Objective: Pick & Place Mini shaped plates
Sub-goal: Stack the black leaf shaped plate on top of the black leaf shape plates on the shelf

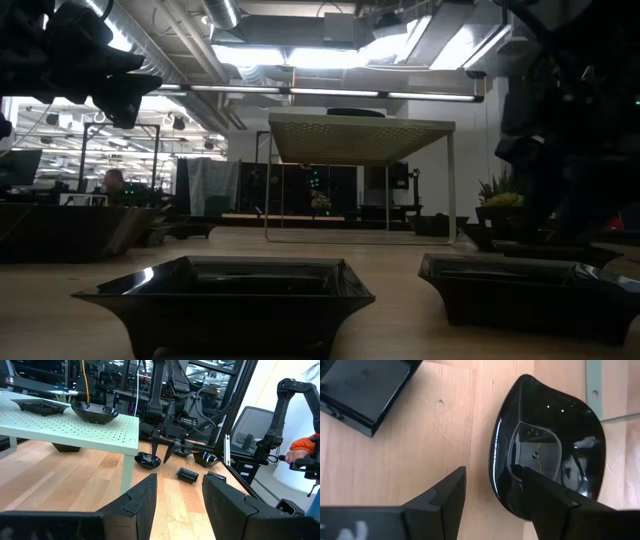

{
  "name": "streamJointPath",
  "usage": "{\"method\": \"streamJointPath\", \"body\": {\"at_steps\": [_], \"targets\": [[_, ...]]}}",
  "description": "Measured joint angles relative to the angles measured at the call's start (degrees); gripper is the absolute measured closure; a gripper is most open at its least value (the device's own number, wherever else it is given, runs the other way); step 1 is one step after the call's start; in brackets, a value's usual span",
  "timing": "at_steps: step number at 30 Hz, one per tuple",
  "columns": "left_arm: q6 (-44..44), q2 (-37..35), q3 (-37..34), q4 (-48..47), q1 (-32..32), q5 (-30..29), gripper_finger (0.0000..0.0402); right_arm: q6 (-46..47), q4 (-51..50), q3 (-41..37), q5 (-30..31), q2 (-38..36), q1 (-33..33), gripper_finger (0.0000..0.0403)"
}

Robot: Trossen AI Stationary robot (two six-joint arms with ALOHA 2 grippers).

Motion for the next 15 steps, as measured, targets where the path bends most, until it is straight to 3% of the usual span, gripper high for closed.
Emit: {"method": "streamJointPath", "body": {"at_steps": [5, 15], "targets": [[0.0, 0.0, 0.0, 0.0, 0.0, 0.0, 0.0249, 0.1, 1.9, 0.0, 0.0, 1.5, 0.5, 0.0234], [0.0, 0.0, 0.0, 0.0, 0.0, 0.0, 0.0249, 1.6, 5.0, 0.0, 0.1, 3.5, 1.0, 0.0351]]}}
